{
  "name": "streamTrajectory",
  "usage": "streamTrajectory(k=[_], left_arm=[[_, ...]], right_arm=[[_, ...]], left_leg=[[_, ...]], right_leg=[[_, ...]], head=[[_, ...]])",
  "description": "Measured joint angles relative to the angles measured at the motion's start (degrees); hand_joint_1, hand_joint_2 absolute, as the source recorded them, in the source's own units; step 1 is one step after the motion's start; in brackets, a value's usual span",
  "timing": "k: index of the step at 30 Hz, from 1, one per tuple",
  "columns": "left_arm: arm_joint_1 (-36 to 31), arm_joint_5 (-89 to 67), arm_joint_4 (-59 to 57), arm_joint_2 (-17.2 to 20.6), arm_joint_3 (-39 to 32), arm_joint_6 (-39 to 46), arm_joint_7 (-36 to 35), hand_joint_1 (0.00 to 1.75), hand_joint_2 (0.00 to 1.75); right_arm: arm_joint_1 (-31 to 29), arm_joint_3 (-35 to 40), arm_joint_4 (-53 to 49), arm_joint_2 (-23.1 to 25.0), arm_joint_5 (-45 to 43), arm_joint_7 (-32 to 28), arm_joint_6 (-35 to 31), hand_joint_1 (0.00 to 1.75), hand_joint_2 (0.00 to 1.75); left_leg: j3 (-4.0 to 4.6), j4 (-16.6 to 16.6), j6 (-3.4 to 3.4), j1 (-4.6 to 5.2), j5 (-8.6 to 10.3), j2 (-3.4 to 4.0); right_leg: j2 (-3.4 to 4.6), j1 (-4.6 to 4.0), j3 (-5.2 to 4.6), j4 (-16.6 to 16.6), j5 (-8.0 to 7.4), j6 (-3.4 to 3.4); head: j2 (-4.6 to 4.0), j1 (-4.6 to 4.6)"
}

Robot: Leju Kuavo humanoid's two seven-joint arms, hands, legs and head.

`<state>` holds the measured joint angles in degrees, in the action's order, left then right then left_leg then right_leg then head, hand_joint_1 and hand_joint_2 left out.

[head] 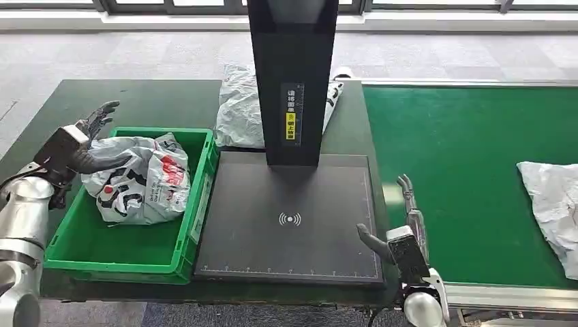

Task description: Moved the parcel from conveyor to table for the left to box.

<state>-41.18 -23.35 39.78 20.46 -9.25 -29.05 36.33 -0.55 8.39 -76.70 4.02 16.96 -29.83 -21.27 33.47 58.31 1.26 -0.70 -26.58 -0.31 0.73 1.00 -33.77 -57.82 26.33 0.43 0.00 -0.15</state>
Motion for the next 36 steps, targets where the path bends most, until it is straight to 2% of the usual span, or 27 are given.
streamTrajectory(k=[4, 7, 12, 17, 20, 23, 28, 32, 36], left_arm=[[-0.74, 0.37, -0.83, -3.40, 0.17, 1.97, -2.34, 0.00, 1.75], [-0.90, 0.37, -1.29, -4.50, 0.22, 2.49, -2.56, 0.00, 1.75], [-1.04, 0.81, -1.66, -6.25, 0.33, 5.06, -3.53, 0.00, 1.75], [0.87, 1.12, -1.07, -14.82, 3.50, 16.62, -4.92, 0.00, 1.75], [3.72, 5.36, 0.54, -21.14, 6.30, 21.65, -6.82, 0.00, 1.75], [5.40, 10.85, 1.07, -25.78, 9.29, 24.77, -8.99, 0.00, 1.75], [6.40, 17.14, 1.31, -29.14, 13.33, 26.40, -10.10, 0.00, 1.75], [6.84, 16.09, 1.00, -31.50, 16.13, 31.65, -10.45, 0.00, 1.75], [6.89, 15.61, 0.37, -33.24, 18.21, 32.87, -10.54, 0.00, 1.75]], right_arm=[[-0.42, -0.02, 0.00, 0.20, 0.48, 0.74, 0.26, 0.00, 1.75], [-0.50, -0.04, 0.00, 0.37, 0.53, 0.74, 0.26, 0.00, 1.75], [-0.50, -0.09, 0.00, 0.37, 0.61, 0.79, 0.31, 0.00, 1.75], [-1.47, -0.09, 0.74, 0.55, 2.19, 1.68, 0.59, 0.00, 1.75], [-2.94, -0.09, 2.56, 0.66, 3.68, 2.65, -0.46, 0.00, 1.75], [-4.86, -0.09, 6.08, 0.83, 5.60, 3.47, -2.40, 0.00, 1.75], [-7.35, -0.09, 10.64, 0.92, 6.14, 3.65, -3.71, 0.00, 1.75], [-10.37, -0.09, 15.06, 1.47, 8.11, 4.57, -6.03, 0.00, 1.75], [-12.76, -0.07, 18.56, 1.99, 8.26, 4.59, -6.56, 0.00, 1.75]], left_leg=[[0.00, 0.00, 0.02, 0.01, 0.02, -0.09], [0.00, 0.00, 0.03, 0.01, 0.02, 0.12], [0.01, 0.00, 0.03, 0.01, 0.02, 0.07], [0.02, 0.01, 0.02, 0.09, 0.02, -0.24], [0.06, 0.03, -0.01, 0.13, 0.02, -0.28], [0.07, 0.06, -0.06, 0.22, -0.01, -0.17], [0.06, 0.05, -0.06, 0.22, -0.01, -0.21], [0.09, 0.04, -0.04, 0.17, 0.07, -0.23], [0.10, 0.04, -0.04, 0.17, 0.07, -0.21]], right_leg=[[-0.11, 0.02, 0.08, 0.00, -0.01, 0.00], [0.10, 0.01, -0.03, 0.00, -0.09, -0.08], [0.09, 0.01, -0.08, 0.00, -0.08, -0.08], [-0.25, 0.10, 0.09, 0.01, -0.06, -0.07], [-0.33, 0.19, 0.13, 0.02, -0.08, -0.05], [-0.21, 0.25, 0.09, 0.03, -0.12, 0.02], [-0.25, 0.19, 0.06, 0.03, -0.12, 0.02], [-0.27, 0.15, 0.05, 0.02, -0.12, 0.01], [-0.25, 0.16, 0.05, 0.02, -0.12, 0.01]], head=[[-0.02, 0.02], [0.00, 0.00], [0.00, -0.02], [0.00, 0.00], [-0.02, 0.02], [0.00, 0.00], [0.00, 0.00], [0.00, 0.00], [-0.02, 0.00]])
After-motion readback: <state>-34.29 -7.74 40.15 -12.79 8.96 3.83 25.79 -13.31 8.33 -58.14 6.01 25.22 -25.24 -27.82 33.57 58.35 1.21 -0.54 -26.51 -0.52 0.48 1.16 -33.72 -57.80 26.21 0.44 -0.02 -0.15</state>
